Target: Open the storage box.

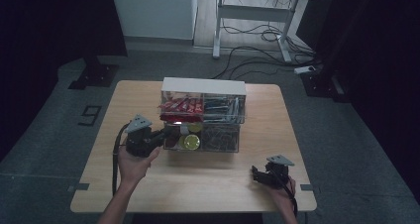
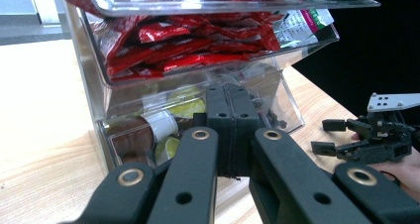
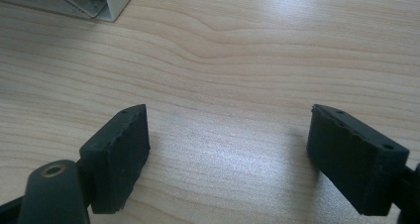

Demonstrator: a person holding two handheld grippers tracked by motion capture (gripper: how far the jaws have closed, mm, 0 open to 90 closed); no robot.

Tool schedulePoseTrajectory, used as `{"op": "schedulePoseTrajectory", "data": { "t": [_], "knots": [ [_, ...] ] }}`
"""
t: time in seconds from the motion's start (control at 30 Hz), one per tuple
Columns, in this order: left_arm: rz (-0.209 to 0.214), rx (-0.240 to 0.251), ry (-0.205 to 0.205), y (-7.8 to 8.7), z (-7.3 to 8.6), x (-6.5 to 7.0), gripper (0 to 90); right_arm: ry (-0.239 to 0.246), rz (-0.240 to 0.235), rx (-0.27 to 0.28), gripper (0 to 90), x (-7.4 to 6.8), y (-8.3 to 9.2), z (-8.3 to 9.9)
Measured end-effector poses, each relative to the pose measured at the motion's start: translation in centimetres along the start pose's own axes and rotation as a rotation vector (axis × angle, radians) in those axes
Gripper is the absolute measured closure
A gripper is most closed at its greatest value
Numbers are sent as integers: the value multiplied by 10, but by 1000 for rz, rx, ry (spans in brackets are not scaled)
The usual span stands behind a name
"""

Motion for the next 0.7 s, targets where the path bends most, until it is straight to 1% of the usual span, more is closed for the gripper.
{"op": "schedulePoseTrajectory", "data": {
  "t": [0.17,0.6,0.7],
  "knots": [
    [6,-1,2,-3,-4,0,900,0,0,0,168,0,0,0],
    [10,-3,-10,-7,-16,1,900,0,-1,-1,168,0,0,0],
    [16,-7,-10,-10,-19,2,900,0,0,-1,168,0,0,0]
  ]
}}
Point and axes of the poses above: each handheld gripper's, and its own axes: y roughly backward along the jaws, z roughly out of its underside, x roughly to its right, the point moved 3 cm from there along -y, roughly forward along the jaws, and after that the axes turned 7 degrees about z, right-handed, at the moved point
